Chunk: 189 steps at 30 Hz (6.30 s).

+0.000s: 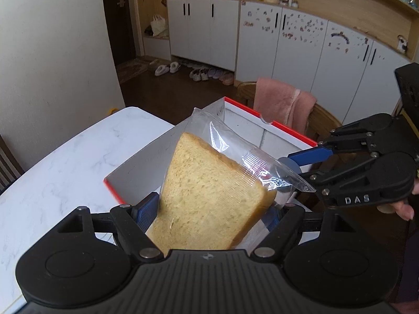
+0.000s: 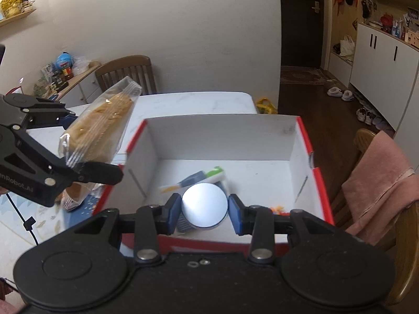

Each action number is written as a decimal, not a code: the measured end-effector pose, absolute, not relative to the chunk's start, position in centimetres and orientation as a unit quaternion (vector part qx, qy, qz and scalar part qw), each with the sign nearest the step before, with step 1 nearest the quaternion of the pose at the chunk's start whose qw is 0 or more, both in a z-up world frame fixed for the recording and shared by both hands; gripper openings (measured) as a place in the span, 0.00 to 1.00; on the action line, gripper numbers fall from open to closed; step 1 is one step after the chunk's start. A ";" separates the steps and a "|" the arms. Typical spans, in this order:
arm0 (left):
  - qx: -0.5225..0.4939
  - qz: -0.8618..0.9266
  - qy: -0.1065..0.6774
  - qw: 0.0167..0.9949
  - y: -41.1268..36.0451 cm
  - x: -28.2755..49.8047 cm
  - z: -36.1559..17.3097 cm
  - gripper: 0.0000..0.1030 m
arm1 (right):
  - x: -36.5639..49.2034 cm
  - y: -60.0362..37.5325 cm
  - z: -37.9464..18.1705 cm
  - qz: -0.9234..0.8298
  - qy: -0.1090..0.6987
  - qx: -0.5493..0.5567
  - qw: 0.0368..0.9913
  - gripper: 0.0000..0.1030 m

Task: Organize objects
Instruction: 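Carry the bread slice and the mirror over the red shoebox, then open both tools to drop the bread slice and mirror into the shoebox, then move both tools back toward the remaining items on the table, then grasp the yellow squishy toy with the left tool while the right tool grasps the bunny plush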

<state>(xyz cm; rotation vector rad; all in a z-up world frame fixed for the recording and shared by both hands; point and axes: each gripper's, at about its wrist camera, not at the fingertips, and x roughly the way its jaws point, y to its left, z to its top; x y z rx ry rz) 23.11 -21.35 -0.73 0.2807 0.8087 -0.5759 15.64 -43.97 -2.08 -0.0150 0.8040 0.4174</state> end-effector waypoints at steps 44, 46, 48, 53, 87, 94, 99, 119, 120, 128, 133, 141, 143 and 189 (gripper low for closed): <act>0.199 -0.217 0.530 0.796 -27.9 34.9 -10.7 0.78 | 23.1 -44.0 -10.2 0.196 0.478 -0.079 0.853 0.41; 0.197 -0.219 0.531 0.795 -28.0 34.9 -10.8 0.78 | 23.1 -44.1 -10.2 0.196 0.478 -0.078 0.853 0.41; 0.196 -0.223 0.532 0.793 -27.9 34.8 -10.9 0.78 | 23.1 -44.2 -10.2 0.195 0.478 -0.076 0.853 0.45; 0.199 -0.228 0.528 0.793 -27.8 34.3 -10.7 0.78 | 22.7 -44.9 -9.7 0.195 0.474 -0.061 0.857 0.52; 0.119 -0.290 0.420 0.852 -19.1 25.0 -0.9 0.85 | 15.5 -41.8 -1.2 0.184 0.410 -0.026 0.893 0.59; 0.105 -0.292 0.399 0.863 -14.5 22.8 0.5 0.85 | 13.6 -38.2 0.0 0.185 0.403 -0.020 0.896 0.60; 0.093 -0.286 0.389 0.871 -10.7 21.0 0.9 0.85 | 12.4 -35.3 0.5 0.190 0.400 -0.014 0.896 0.70; 0.074 -0.214 0.384 0.895 4.4 16.5 -1.2 0.89 | 10.3 -23.1 -0.8 0.233 0.414 -0.037 0.879 0.72; 0.074 -0.206 0.386 0.896 5.0 16.5 -1.6 0.89 | 10.3 -22.5 -1.1 0.235 0.416 -0.040 0.878 0.72; 0.081 -0.177 0.398 0.896 7.8 16.3 -5.6 1.00 | 10.7 -18.9 -3.4 0.250 0.434 -0.063 0.864 0.72; 0.101 -0.171 0.393 0.898 8.0 15.9 -8.2 1.00 | 11.7 -17.8 -4.6 0.247 0.446 -0.065 0.858 0.72; 0.110 -0.170 0.384 0.901 7.8 15.8 -11.8 1.00 | 13.4 -16.3 -7.0 0.251 0.474 -0.072 0.841 0.72; 0.109 -0.171 0.386 0.900 7.8 15.8 -12.6 1.00 | 13.7 -15.9 -7.5 0.251 0.480 -0.071 0.837 0.72; 0.104 -0.161 0.369 0.910 6.9 15.4 -15.3 0.55 | 15.8 -11.2 -11.7 0.265 0.510 -0.091 0.813 0.48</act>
